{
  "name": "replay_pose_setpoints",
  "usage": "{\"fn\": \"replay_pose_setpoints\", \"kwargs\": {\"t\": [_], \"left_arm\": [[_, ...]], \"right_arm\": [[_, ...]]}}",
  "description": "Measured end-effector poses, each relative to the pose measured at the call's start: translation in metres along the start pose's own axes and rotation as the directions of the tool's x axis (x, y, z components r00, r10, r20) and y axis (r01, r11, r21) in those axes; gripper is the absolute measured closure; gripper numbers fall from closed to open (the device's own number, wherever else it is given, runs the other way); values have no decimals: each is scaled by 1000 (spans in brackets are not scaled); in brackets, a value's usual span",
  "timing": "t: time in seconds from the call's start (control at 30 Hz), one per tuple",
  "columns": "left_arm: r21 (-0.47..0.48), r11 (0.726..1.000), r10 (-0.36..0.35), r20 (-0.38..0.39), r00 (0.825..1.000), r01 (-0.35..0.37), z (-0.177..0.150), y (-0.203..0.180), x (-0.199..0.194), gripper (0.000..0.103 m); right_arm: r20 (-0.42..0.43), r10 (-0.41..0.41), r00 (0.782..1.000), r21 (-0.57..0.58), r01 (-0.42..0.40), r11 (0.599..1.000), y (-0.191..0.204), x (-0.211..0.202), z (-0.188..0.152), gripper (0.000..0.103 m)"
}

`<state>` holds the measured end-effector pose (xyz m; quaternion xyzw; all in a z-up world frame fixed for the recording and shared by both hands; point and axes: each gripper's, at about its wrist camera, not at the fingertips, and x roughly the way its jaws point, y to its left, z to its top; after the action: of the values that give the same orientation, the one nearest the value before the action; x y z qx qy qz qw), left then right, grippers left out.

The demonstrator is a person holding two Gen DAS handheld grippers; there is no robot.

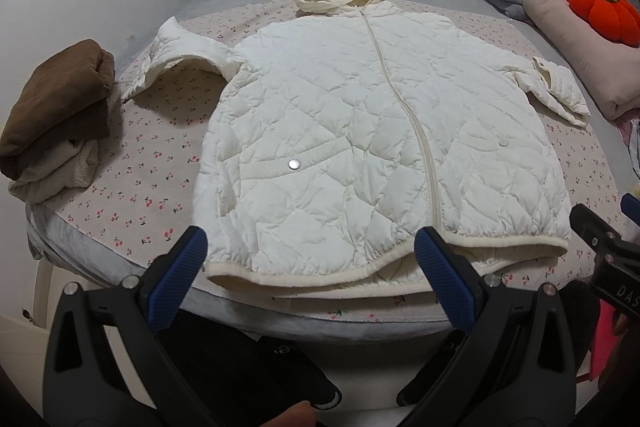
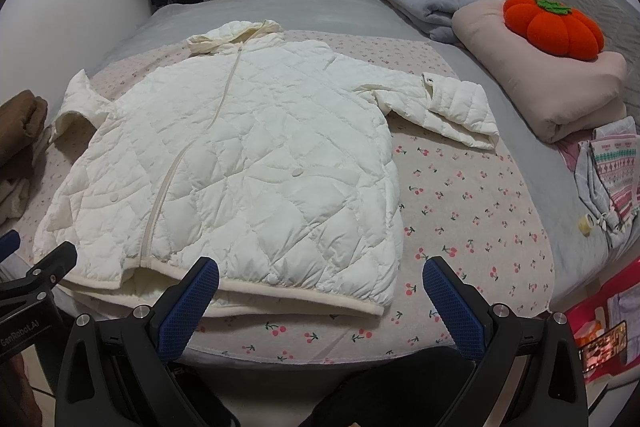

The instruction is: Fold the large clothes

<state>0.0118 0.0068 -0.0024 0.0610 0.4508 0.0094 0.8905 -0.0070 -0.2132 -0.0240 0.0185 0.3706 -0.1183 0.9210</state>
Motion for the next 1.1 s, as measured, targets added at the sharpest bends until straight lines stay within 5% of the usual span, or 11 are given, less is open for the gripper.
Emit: {"fn": "replay_pose_setpoints", "kwargs": {"t": [0.13, 0.3, 0.47, 0.57, 0.63, 0.7, 0.77, 0.8, 0.83, 0.9, 1.1], "left_arm": [[26, 1000, -15, 91, 996, 13, 1, 10, 2, 0], [-40, 994, -105, 28, 994, 106, 12, 49, 23, 0], [-145, 976, -169, -36, 985, 162, 15, 97, 51, 0], [-287, 928, -279, -112, 954, 238, 9, 127, 76, 2], [-368, 872, -391, -130, 911, 321, 4, 138, 93, 9], [-418, 825, -470, -135, 872, 380, -3, 140, 107, 20], [-440, 788, -540, -156, 827, 431, -9, 133, 120, 50], [-440, 775, -566, -165, 808, 453, -10, 127, 126, 57], [-434, 774, -574, -169, 801, 462, -11, 120, 129, 68], [-382, 793, -558, -141, 818, 475, -5, 106, 127, 83], [-248, 796, -580, -55, 813, 551, 20, 81, 110, 89]], "right_arm": [[7, 51, 999, 29, -51, 998, -18, 8, 3, 0], [-23, 103, 994, 68, -101, 993, -42, 31, 5, 0], [-76, 260, 963, 86, -254, 963, -62, 67, 9, 0], [-99, 307, 947, 125, -294, 948, -70, 89, 11, 0], [-131, 387, 912, 216, -355, 910, -81, 105, 8, 0], [-133, 501, 855, 331, -438, 836, -92, 122, 5, 20], [-123, 574, 810, 392, -491, 778, -93, 134, 3, 36], [-126, 587, 800, 401, -500, 768, -94, 135, 2, 54], [-125, 589, 798, 398, -504, 767, -95, 136, 2, 65], [-113, 576, 810, 397, -494, 773, -103, 134, 2, 90], [-24, 471, 882, 462, -408, 788, -151, 107, -2, 97]]}}
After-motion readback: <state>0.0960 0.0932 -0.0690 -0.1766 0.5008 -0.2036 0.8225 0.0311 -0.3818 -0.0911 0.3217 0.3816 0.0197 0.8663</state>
